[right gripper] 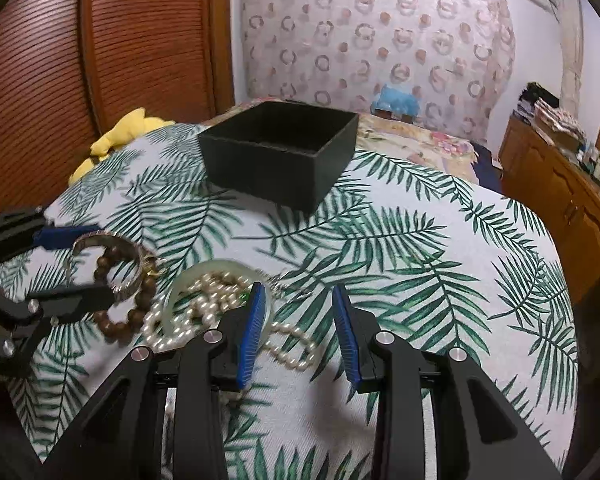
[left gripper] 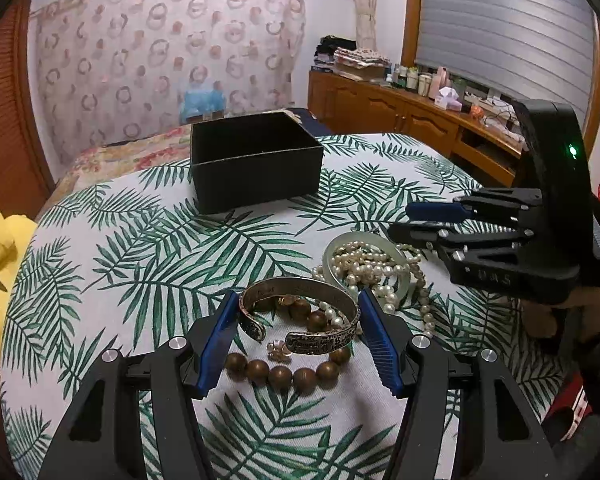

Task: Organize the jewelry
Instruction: 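Move the left tool to the engraved silver bangle and grasp it, then grasp and lift the pearl necklace with the right tool while the left holds the bangle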

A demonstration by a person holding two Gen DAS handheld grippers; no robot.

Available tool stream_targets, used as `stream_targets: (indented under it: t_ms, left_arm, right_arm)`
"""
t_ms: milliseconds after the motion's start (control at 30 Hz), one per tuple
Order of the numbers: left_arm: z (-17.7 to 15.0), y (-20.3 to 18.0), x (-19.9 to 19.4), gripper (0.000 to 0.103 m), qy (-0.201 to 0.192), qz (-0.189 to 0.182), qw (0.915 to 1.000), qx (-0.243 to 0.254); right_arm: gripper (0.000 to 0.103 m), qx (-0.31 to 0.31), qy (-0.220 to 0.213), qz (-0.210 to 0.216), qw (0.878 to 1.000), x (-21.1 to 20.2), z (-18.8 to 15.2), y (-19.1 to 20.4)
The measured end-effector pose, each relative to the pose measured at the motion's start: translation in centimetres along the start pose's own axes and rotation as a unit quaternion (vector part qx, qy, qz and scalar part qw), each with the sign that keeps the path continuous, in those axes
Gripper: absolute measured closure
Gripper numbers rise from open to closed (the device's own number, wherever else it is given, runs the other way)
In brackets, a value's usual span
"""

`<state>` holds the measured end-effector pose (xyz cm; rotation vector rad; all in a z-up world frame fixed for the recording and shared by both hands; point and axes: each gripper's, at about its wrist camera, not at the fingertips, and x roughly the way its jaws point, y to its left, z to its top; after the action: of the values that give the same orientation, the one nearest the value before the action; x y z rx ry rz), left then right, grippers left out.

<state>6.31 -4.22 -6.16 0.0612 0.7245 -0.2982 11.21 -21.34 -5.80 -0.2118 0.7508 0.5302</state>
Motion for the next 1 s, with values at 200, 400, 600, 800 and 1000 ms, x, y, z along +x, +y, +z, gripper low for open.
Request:
stream_targets:
  t_ms: [200,400,600,800,1000]
  left_arm:
    - [0.0,0.1,-1.0,0.045,-0.012,-0.002,0.9999,-0.005]
    - [-0.1,0.2,-1.2,0.045,-0.018,-0.002,0.9998,-0.007]
    - [-0.2,0.2,-1.1,0.045,-0.014,-0.004,0.9999,-0.008]
    - [-0.2,0.1,-1.1,0.045,-0.014,-0.005,0.9999,-0.008]
    - [-0.4,0.2,-1.1,0.045,-0.014,-0.004,0.9999,-0.008]
  right_arm:
    - [0.066,-0.002,0.019,0.018,1.0,-1.2,-1.6,1.0]
    - [0.066,0.009,0.032,0.025,0.999,-1.6,-2.4,0.8]
    - [0.066,0.002,0.056,0.025,0.998,-0.6,-2.8,1.2]
    - [0.066,-0.015,0.058,0.003,0.998,0.3,-2.5,2.1]
    - [0.094,-0.018,0.054,0.002,0.998,0.2,-2.4,2.0]
